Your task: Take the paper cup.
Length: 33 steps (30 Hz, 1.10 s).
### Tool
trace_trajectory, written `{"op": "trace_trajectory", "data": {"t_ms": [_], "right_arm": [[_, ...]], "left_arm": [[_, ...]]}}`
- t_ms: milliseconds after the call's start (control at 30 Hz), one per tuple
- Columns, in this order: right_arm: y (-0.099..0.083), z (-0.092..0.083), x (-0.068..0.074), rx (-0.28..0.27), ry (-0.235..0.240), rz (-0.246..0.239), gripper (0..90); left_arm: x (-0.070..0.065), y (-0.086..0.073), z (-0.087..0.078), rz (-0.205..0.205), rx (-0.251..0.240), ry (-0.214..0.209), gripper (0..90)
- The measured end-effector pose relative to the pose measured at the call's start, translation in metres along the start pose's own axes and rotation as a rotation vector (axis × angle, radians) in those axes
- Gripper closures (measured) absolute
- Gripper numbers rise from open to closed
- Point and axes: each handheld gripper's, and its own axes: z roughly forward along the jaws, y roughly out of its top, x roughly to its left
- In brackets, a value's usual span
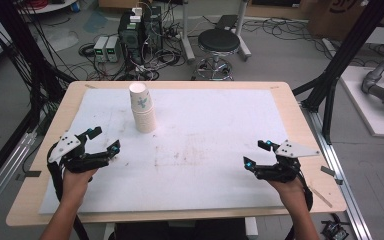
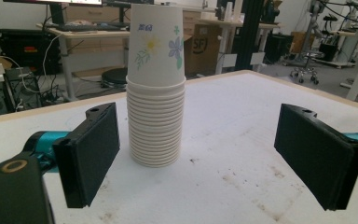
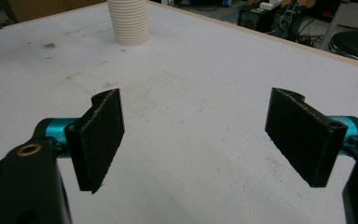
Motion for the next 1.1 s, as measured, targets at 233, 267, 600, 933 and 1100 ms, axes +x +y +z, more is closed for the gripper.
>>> {"op": "trace_trajectory", "data": {"t_ms": [233,267,600,933,1100], "right_arm": [[-0.001,0.000,-0.001,0.001,0.000,0.004,19.8],[0.000,0.000,-0.001,0.001,0.001,0.004,19.8],[0.000,-0.001,0.000,0.001,-0.002,0.001,19.8],[0.001,-0.002,-0.001,0.001,-0.003,0.007,19.8],[0.002,-0.002,-0.001,-0.005,-0.003,0.001,19.8]], "left_arm": [[0.002,0.006,0.003,-0.002,0.004,-0.011,14.1],[0.003,0.007,0.004,0.002,0.005,-0.013,14.1],[0.006,0.030,0.018,0.015,0.022,-0.049,14.3],[0.015,0.059,0.045,0.019,0.037,-0.054,14.0],[0.019,0.070,0.057,0.025,0.069,-0.047,14.0]]}}
